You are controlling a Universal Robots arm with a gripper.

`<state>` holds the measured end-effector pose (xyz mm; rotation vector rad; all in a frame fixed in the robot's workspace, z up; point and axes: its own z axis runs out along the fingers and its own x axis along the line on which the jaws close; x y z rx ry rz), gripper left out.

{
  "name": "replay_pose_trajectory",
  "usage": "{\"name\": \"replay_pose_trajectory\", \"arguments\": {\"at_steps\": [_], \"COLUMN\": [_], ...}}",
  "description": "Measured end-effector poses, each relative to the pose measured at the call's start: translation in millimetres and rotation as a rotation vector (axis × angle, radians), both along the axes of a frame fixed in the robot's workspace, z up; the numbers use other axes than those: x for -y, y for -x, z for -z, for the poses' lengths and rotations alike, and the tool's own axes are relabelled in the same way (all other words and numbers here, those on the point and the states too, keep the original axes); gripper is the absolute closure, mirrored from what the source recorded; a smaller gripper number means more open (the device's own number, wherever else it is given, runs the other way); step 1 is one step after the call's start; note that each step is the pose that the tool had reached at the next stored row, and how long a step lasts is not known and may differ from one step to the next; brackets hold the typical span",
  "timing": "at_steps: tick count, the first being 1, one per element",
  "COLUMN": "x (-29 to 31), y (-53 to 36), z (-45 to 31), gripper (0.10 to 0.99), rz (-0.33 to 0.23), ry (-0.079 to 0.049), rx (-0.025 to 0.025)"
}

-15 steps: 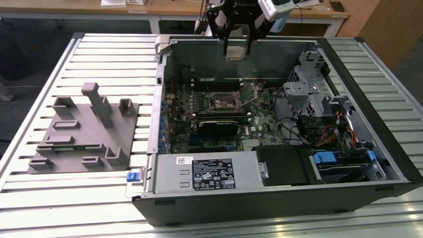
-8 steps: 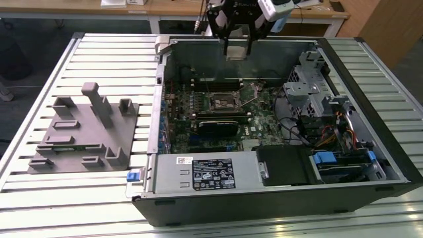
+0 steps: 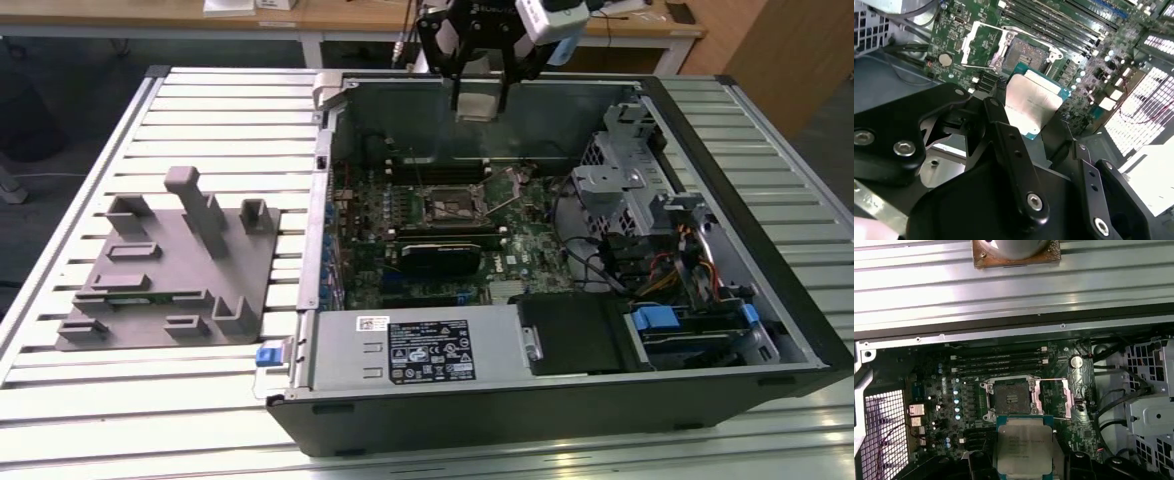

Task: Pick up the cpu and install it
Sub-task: 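Place the cpu into insertion slot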

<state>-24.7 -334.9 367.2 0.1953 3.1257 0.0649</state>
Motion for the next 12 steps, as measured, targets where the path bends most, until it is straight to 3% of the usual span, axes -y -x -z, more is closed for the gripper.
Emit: {"name": "replay_pose_trajectory", "arguments": {"at_steps": [12], "x": [-0.3], "y": [0.0], "z": [0.9], "gripper": [0.557], "rz": [0.172], "ry": [0.0], "rx": [0.0]}}
